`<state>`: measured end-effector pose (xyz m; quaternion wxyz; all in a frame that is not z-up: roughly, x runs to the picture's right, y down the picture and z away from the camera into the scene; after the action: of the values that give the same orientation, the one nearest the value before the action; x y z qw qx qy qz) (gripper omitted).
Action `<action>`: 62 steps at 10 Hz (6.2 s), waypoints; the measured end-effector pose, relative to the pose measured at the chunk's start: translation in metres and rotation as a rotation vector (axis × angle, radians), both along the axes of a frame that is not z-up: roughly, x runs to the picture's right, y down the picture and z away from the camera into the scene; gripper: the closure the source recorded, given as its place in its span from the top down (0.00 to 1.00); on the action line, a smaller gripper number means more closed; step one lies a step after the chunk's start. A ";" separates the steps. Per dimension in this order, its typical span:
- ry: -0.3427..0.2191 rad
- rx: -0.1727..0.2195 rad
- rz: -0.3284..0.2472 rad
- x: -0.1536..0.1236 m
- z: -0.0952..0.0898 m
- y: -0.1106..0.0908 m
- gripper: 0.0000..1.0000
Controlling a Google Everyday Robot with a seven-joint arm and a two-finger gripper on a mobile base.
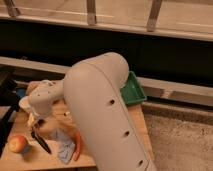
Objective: Place brush in red bowl
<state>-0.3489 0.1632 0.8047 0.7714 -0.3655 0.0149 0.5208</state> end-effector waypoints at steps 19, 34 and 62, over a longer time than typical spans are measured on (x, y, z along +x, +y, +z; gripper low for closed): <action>-0.074 -0.111 -0.092 -0.040 0.015 0.047 0.02; -0.057 0.164 -0.004 0.003 -0.016 -0.090 0.00; 0.365 -0.047 0.209 0.143 0.075 -0.130 0.47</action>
<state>-0.2061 0.0334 0.8795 0.6887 -0.2828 0.1285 0.6551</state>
